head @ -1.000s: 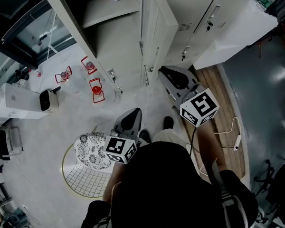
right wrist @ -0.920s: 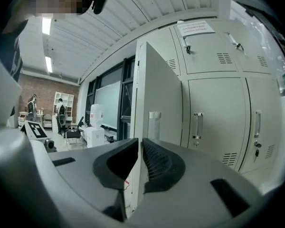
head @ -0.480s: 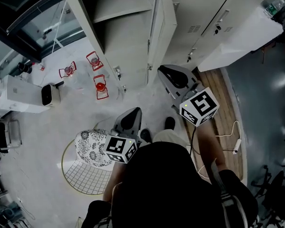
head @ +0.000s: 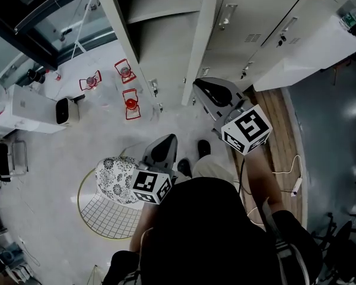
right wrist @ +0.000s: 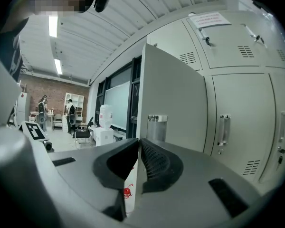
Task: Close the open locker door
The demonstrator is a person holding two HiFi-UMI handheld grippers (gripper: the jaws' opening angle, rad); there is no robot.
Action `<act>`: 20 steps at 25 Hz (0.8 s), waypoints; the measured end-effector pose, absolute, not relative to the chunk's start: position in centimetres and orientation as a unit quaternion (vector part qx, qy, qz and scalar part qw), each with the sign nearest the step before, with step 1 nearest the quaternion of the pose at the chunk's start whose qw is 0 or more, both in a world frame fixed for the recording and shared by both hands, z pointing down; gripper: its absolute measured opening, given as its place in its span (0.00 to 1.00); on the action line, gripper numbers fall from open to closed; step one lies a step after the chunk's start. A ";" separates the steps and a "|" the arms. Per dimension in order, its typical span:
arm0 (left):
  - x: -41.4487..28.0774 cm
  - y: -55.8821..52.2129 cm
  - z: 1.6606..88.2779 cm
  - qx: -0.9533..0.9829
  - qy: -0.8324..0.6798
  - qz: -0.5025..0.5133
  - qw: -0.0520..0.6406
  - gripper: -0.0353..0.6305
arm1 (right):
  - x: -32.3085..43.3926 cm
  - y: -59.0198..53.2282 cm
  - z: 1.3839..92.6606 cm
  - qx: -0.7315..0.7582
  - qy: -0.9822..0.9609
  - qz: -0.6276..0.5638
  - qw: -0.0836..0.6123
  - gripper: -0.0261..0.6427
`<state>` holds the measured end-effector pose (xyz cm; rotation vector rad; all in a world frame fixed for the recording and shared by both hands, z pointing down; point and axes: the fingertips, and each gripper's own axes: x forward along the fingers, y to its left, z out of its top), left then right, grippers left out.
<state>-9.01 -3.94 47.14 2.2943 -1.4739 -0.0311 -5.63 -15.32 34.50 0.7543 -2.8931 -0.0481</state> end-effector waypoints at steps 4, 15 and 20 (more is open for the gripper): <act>-9.3 -4.1 47.1 0.820 -0.534 -0.011 0.207 0.08 | -6.7 -15.6 34.7 0.241 -0.968 -0.010 0.074 0.08; -10.7 -5.3 47.0 0.799 -0.564 -0.015 0.208 0.08 | -9.3 -16.0 34.6 0.177 -0.982 -0.011 0.072 0.07; -11.4 -6.5 46.8 0.786 -0.583 -0.016 0.204 0.08 | -10.3 -16.2 34.7 0.135 -0.988 -0.020 0.074 0.07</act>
